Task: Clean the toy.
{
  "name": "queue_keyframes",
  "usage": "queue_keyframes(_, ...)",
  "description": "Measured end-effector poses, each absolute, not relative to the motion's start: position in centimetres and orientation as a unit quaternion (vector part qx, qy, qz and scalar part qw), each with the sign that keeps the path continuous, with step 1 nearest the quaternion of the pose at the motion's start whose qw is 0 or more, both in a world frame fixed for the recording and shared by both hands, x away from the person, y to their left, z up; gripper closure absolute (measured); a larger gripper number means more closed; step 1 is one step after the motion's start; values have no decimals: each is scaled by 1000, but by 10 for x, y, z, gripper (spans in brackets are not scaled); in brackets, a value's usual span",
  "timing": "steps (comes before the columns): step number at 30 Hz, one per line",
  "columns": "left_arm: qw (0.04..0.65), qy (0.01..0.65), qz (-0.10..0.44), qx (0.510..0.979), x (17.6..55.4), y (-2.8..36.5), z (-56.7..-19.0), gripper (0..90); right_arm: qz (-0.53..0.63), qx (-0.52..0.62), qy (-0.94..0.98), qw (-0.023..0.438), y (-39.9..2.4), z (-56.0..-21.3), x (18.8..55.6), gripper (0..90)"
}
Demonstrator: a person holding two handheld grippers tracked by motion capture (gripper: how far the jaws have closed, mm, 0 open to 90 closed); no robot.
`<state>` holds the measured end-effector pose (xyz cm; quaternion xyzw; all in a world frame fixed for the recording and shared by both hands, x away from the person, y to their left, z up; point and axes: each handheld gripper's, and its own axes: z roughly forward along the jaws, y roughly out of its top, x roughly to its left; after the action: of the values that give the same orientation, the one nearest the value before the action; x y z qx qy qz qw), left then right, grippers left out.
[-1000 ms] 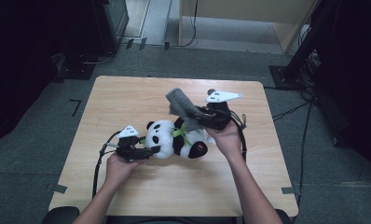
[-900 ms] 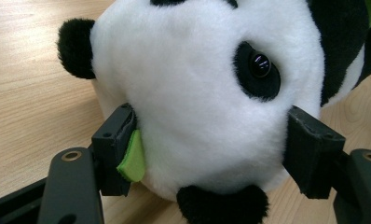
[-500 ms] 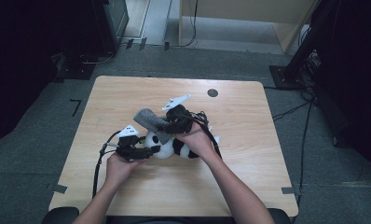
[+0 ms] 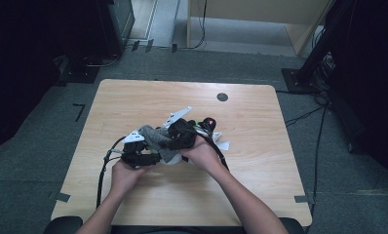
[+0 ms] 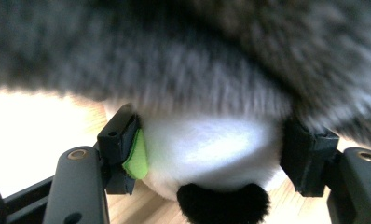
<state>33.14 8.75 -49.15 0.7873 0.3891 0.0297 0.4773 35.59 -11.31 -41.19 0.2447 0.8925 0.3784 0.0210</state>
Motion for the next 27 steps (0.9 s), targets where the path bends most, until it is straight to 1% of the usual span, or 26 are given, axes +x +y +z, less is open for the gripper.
queue_keyframes(2,479,389,30,786,332,88,-492,323,378,247,891,41,-116,-410,357,763)
queue_keyframes(6,478,391,30,786,332,87,-491,329,374,253,890,61,-119,-406,359,764)
queue_keyframes(10,478,387,33,788,332,87,-492,327,369,278,882,97,-129,-399,365,762)
queue_keyframes(11,478,387,33,788,332,87,-491,327,369,286,879,97,-134,-399,369,762)
queue_keyframes(14,478,387,33,788,332,87,-491,326,377,310,869,78,-152,-404,382,761)
queue_keyframes(16,478,385,32,789,332,87,-491,325,367,328,866,89,-162,-407,388,760)
queue_keyframes(20,482,388,30,785,332,86,-492,320,387,356,848,72,-180,-412,398,759)
queue_keyframes(23,482,385,32,787,331,86,-492,318,393,357,844,69,-179,-410,397,759)
queue_keyframes(27,481,379,37,789,331,86,-492,315,408,350,840,77,-175,-398,389,767)
